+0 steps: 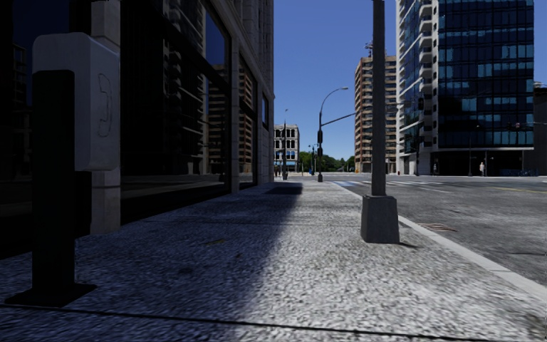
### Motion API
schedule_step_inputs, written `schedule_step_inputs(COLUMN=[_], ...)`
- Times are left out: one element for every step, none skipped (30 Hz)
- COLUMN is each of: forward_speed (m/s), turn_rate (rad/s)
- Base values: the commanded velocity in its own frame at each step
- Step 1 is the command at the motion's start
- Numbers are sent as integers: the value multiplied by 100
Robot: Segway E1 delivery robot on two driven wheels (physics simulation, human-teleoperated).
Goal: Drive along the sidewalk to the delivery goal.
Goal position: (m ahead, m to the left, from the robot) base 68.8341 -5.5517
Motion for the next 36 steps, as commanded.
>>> schedule_step_inputs(forward_speed=[200, 200, 200, 200, 200, 200, 200, 200, 200, 200, 200, 200, 200, 200, 200, 200, 200, 200, 200, 200, 200, 200, 200, 200, 200, 200, 200, 200, 200, 200, 200, 200, 200, 200, 200, 200], turn_rate=[0, 0, 0, 0, 0, 0, 0, 0, 0, 0, 0, 0, 0, 0, 0, 0, 0, 0, 0, 0, 0, 0, 0, 0, 0, 0, 0, 0, 0, 0, 0, 0, 0, 0, 0, 0])
